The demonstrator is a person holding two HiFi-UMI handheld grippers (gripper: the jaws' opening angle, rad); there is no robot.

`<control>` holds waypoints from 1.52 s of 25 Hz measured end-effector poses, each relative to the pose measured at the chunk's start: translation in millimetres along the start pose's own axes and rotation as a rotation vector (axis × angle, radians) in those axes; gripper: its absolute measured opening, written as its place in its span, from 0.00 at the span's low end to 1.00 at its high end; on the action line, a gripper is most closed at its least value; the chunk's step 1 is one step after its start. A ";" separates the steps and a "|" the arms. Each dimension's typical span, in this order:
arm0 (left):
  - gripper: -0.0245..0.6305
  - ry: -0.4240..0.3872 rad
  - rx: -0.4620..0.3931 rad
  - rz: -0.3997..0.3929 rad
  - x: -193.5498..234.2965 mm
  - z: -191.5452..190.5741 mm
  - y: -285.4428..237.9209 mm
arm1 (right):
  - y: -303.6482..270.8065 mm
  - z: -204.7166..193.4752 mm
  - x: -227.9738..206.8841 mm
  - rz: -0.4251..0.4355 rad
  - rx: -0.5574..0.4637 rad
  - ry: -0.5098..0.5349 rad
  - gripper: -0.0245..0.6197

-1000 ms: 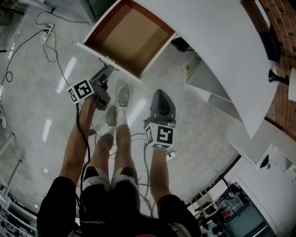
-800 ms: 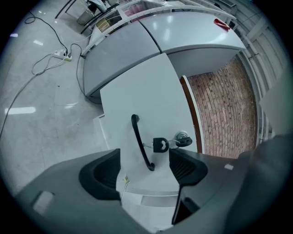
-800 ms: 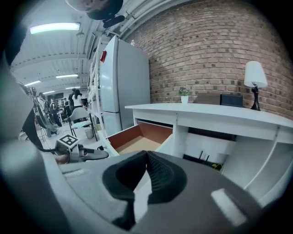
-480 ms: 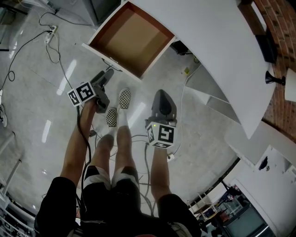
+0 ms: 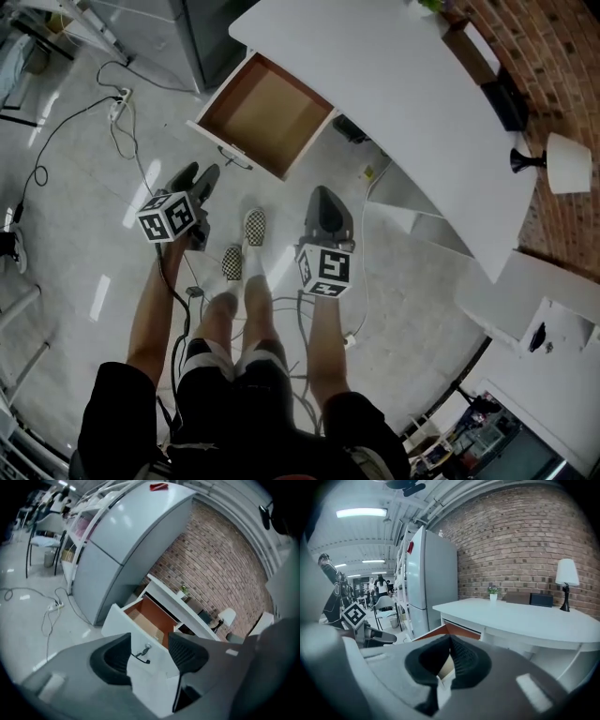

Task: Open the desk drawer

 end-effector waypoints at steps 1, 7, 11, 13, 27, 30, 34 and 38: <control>0.41 -0.039 -0.019 0.025 -5.0 8.8 11.5 | 4.3 7.4 0.5 0.002 -0.007 0.001 0.05; 0.25 -0.232 -0.160 0.135 -52.3 65.3 78.4 | 36.2 59.3 2.5 -0.001 -0.075 0.024 0.05; 0.16 -0.339 -0.242 0.175 -90.7 97.6 118.9 | 60.7 92.4 4.3 -0.007 -0.116 0.037 0.05; 0.13 -0.377 -0.271 0.183 -110.2 112.3 136.7 | 74.8 109.8 4.9 -0.009 -0.138 0.043 0.05; 0.05 -0.693 -0.356 0.266 -226.7 153.7 240.2 | 177.3 198.4 22.4 -0.019 -0.262 0.066 0.05; 0.05 -0.704 -0.358 0.265 -239.7 148.8 255.6 | 199.0 199.2 24.6 -0.024 -0.273 0.056 0.05; 0.05 -0.713 -0.358 0.254 -251.6 141.1 269.3 | 220.0 194.4 22.1 -0.039 -0.274 0.050 0.05; 0.05 -0.725 -0.356 0.256 -255.3 126.5 281.6 | 235.0 185.1 19.3 -0.059 -0.271 0.044 0.05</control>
Point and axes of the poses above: the fingertips, and each gripper's own axes: y backward along the fingers, x to its left, z out of its top, the point moved 1 cm from there along y, backward along the fingers, and after that the axes turned 14 degrees about x, right-handed, at the moved point
